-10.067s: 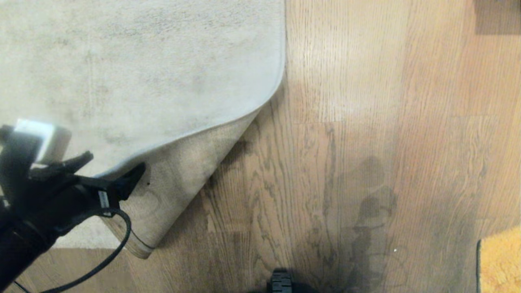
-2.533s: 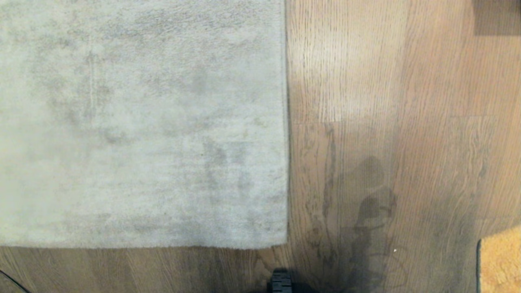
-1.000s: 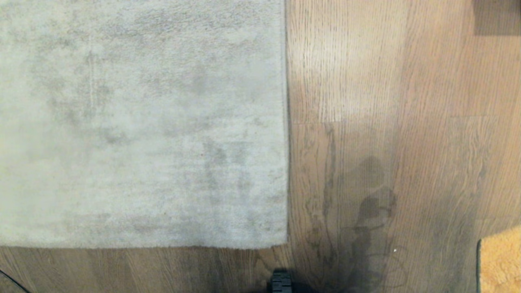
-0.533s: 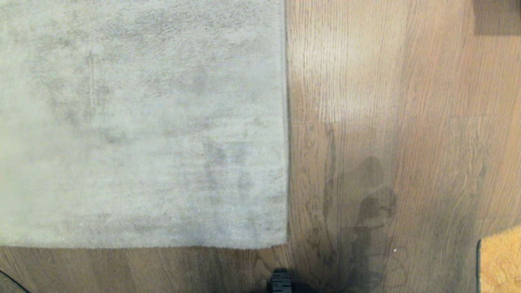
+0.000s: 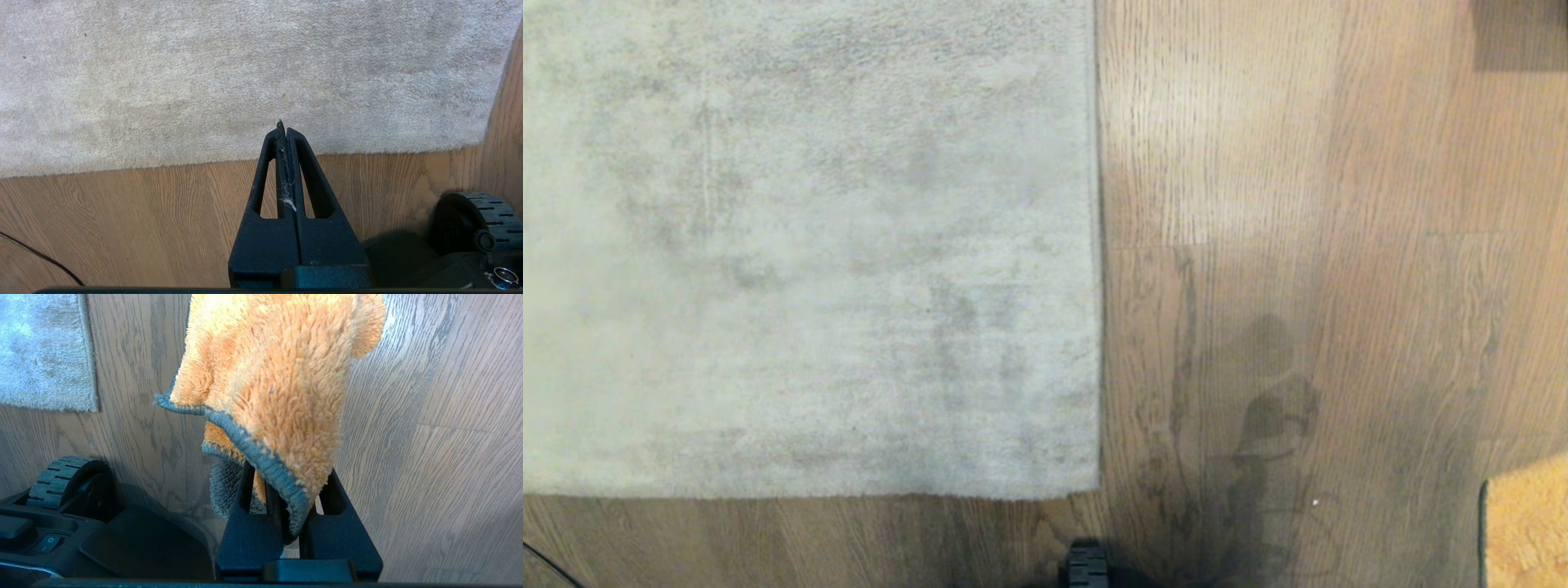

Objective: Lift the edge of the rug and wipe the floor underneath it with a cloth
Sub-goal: Put down the rag

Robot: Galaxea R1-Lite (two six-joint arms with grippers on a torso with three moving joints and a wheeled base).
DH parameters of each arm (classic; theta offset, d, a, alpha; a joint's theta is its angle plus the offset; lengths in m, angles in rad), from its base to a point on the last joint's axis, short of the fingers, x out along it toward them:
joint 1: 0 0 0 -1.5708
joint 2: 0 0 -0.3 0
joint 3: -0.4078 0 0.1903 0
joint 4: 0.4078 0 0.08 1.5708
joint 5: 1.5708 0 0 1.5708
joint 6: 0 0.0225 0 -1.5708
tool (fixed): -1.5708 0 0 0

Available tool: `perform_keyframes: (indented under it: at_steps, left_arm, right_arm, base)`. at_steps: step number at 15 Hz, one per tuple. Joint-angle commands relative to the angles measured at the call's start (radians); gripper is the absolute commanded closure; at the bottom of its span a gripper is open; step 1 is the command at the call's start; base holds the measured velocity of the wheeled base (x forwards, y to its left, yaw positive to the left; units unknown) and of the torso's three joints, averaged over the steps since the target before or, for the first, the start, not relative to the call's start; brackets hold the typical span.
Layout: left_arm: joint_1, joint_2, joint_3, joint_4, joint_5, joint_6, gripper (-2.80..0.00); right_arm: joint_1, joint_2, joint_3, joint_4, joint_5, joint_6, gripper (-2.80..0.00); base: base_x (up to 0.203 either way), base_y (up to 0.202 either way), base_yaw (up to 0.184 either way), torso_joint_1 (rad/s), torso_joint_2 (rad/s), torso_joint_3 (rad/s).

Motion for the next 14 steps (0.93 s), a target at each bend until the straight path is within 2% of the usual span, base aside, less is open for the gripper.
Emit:
perform_keyframes:
  at_steps: [1,14]
  left_arm:
    - [0.000,0.000,0.000,0.000,0.000,0.000,0.00]
    - [0.000,0.000,0.000,0.001,0.006,-0.002,0.00]
  right_arm:
    - [0.000,0.001,0.000,0.000,0.001,-0.001,0.00]
    - [0.000,0.001,0.000,0.000,0.001,-0.001,0.00]
  base:
    - [0.000,0.000,0.000,0.000,0.00,0.000]
    - [0.000,0.000,0.000,0.000,0.00,0.000]
